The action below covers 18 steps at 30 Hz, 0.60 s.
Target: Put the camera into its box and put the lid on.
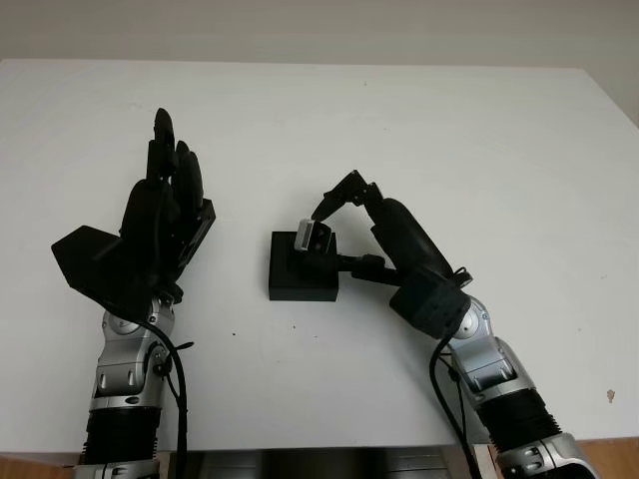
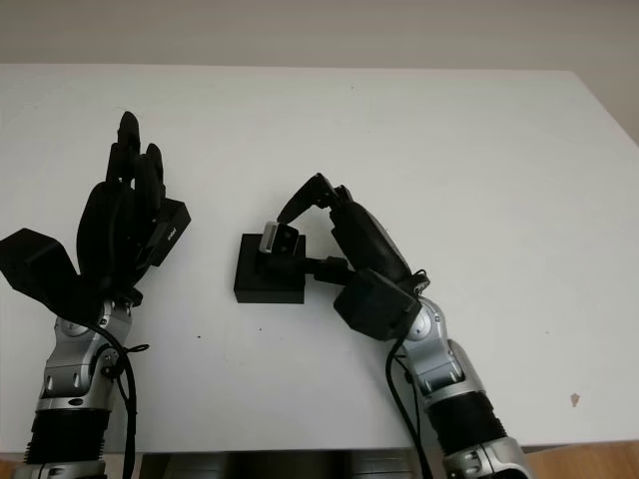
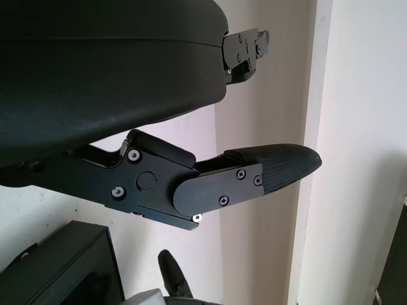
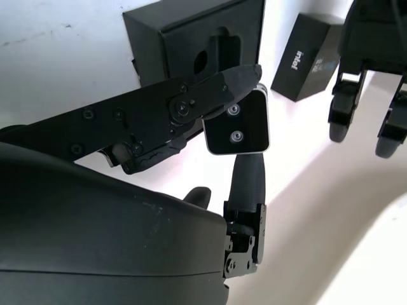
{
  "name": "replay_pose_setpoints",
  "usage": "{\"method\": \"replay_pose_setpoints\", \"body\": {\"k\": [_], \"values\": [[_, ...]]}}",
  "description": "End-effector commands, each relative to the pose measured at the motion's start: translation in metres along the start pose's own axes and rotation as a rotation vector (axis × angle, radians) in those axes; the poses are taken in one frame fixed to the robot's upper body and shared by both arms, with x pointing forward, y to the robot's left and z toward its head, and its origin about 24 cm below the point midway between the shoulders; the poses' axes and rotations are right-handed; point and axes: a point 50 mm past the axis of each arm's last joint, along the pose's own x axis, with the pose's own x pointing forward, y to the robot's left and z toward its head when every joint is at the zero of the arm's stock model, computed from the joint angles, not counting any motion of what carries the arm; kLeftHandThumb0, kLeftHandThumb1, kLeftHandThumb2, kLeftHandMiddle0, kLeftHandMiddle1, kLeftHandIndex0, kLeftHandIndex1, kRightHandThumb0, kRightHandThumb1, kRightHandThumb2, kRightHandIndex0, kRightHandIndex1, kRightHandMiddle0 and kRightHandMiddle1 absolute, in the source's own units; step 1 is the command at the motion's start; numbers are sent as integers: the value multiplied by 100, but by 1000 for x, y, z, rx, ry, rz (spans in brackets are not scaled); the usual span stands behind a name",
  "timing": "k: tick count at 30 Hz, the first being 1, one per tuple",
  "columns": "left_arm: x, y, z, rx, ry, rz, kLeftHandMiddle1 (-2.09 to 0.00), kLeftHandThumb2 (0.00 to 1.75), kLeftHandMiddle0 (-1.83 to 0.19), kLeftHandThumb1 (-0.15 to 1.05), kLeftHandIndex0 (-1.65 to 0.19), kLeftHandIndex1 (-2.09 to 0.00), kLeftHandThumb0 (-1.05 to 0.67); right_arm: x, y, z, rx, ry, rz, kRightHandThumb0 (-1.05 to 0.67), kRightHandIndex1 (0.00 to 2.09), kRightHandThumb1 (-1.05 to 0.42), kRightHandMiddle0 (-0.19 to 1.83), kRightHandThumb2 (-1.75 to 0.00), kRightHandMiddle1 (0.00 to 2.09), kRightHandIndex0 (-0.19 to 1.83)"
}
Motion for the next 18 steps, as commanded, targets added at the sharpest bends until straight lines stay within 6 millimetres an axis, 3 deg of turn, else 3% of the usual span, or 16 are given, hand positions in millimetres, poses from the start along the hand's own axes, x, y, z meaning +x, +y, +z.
{"method": "replay_pose_setpoints", "body": {"k": [1,18], "values": [[1,-1,2,1,-13,-6,0,63,19,105,19,0,-77,3,-10,10,5,-12,14,-40,95,-102,24,-5,175,-5],[1,-2,1,-6,-10,-2,0,63,19,105,19,0,-77,12,-20,16,194,179,182,-44,93,-95,39,-5,167,4]]}}
